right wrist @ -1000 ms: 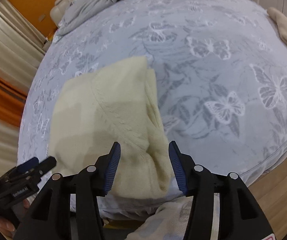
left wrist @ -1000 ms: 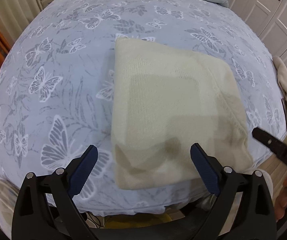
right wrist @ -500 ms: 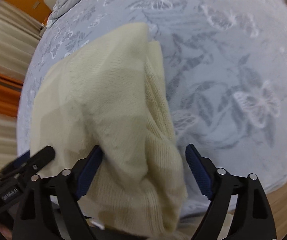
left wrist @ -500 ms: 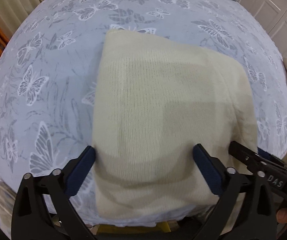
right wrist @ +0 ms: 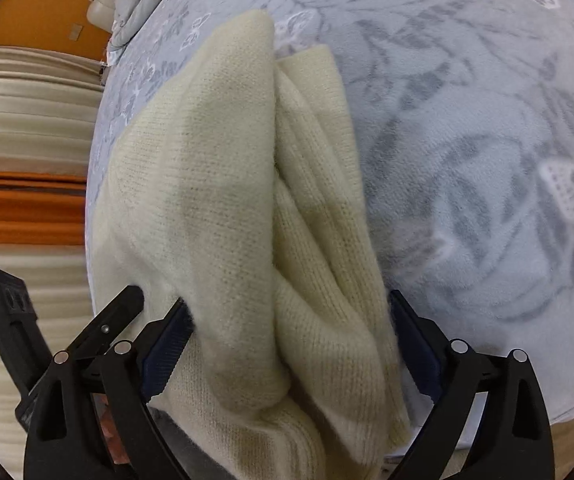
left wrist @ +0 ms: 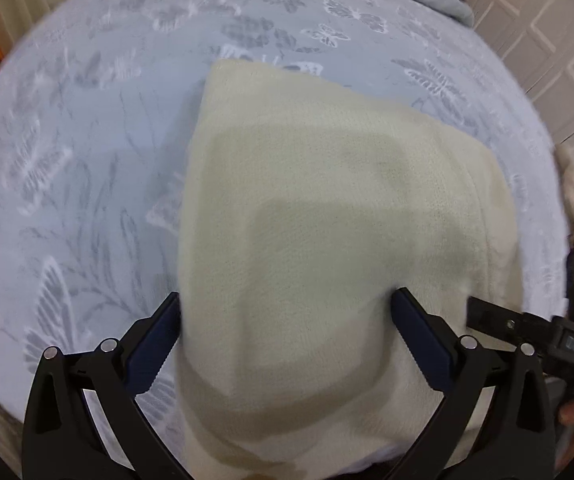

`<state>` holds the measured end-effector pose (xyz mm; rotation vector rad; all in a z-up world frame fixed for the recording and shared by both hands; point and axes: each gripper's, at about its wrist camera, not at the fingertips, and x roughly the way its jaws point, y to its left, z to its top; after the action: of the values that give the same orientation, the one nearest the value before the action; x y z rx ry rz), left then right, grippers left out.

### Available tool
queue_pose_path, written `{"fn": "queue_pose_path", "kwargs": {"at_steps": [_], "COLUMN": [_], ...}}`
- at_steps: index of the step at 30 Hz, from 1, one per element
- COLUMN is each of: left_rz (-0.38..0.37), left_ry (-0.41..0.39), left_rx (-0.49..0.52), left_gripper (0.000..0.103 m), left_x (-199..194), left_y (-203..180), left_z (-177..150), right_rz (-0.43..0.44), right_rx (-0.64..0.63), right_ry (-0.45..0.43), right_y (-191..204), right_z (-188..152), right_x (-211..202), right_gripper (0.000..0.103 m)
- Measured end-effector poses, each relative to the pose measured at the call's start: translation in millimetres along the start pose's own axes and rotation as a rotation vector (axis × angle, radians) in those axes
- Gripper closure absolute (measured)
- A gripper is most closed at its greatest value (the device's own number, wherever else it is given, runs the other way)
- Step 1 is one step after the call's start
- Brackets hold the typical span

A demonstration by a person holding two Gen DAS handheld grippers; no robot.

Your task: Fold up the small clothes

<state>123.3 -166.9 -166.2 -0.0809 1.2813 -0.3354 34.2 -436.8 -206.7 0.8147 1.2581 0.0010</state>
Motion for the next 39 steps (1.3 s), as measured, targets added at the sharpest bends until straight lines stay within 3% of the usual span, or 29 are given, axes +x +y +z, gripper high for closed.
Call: {"fn": "queue_pose_path", "kwargs": {"at_steps": [5, 6, 9, 13, 16, 18, 19, 20, 28, 33, 39], "left_rz": [-0.263, -0.265, -0.226, -0.186, -0.187, -0.177, -0.180, -0.195, -0.232, -0.269, -0.313], "left_ry": [0.128, 0.132, 0.155, 0.153, 0.131, 0.127, 0.132, 0.143, 0.190, 0.142, -0.068], "left_rx": [-0.271, -0.274, -0.236, -0.215, -0.186, -0.159, -0.152, -0.144, -0.104, -0.129, -0.070], "left_gripper": [0.005, 0.005, 0.006, 0.025, 0.036, 0.037, 0.038, 0.039, 0.039, 0.040, 0.040], "left_x": [29, 29, 26, 10, -11, -29, -35, -44, -103, -141, -221], "left_y": [44, 43, 32, 21, 15, 15, 16, 20, 53, 73, 83], "left_z": [-5, -4, -1, 1, 1, -3, -6, -12, -98, -121, -109], "right_rz": [0.006, 0.017, 0.062, 0.073, 0.040, 0.044, 0.055, 0.056, -0.011, -0.005, 0.026], "right_rx": [-0.013, -0.013, 0.005, -0.030, -0.076, -0.084, -0.100, -0.103, -0.186, -0.265, -0.398], "right_ry": [-0.006, -0.007, -0.008, -0.048, -0.127, -0.157, -0.179, -0.181, -0.173, -0.228, -0.379], "right_y": [5, 6, 5, 13, 29, 42, 56, 60, 98, 134, 201], "right_z": [3, 3, 3, -3, -18, -36, -67, -77, -188, -221, -229], "right_x": [3, 4, 5, -2, -19, -32, -48, -52, -81, -106, -156], "right_gripper": [0.014, 0.023, 0.036, 0.056, 0.061, 0.062, 0.062, 0.062, 0.062, 0.063, 0.063]}}
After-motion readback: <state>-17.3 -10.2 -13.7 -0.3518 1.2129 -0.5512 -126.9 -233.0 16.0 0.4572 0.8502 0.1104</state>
